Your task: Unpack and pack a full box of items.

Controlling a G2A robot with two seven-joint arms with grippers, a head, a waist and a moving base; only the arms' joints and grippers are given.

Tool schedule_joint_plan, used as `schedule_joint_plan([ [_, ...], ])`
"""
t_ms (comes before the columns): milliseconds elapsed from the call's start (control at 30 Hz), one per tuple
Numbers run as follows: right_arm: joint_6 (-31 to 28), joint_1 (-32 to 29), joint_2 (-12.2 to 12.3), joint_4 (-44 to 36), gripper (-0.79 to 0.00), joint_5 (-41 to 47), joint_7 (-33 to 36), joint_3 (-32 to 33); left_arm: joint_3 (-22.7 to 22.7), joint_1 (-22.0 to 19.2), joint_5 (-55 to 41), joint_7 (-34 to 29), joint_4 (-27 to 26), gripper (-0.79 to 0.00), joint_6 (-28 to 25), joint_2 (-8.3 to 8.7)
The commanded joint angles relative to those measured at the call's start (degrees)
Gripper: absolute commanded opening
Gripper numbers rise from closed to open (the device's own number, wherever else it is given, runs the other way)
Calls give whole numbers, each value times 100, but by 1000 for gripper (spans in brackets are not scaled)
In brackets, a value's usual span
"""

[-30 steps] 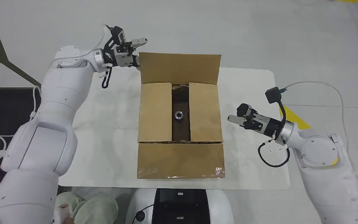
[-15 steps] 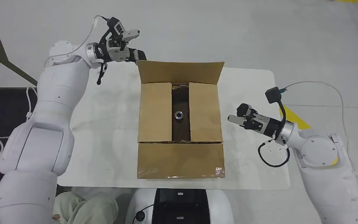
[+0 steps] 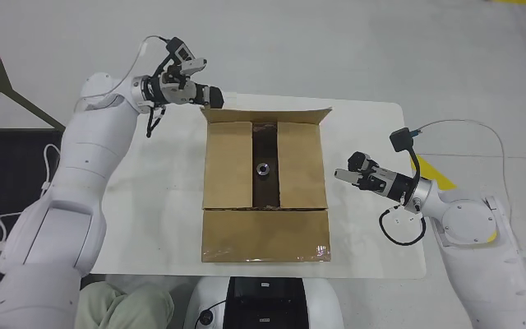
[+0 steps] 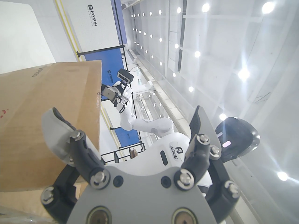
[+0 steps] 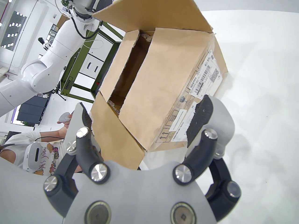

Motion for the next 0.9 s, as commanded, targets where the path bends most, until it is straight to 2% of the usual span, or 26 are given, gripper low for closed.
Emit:
schedule_joint_plan([
  [0, 0, 0, 0, 0, 0, 0, 0, 0, 36, 79, -54, 0, -121, 0, 49, 72],
  [200, 0, 0, 0, 0, 0, 0, 0, 0, 360, 279, 67, 0, -458, 0, 379, 288],
  [467, 0, 0, 0, 0, 0, 0, 0, 0, 662, 464, -107, 0, -610, 0, 456, 525],
  [767, 0, 0, 0, 0, 0, 0, 0, 0, 1084, 420, -180, 0, -599, 0, 518, 620],
  [867, 0, 0, 0, 0, 0, 0, 0, 0, 1169, 349, -127, 0, -389, 0, 487, 630],
])
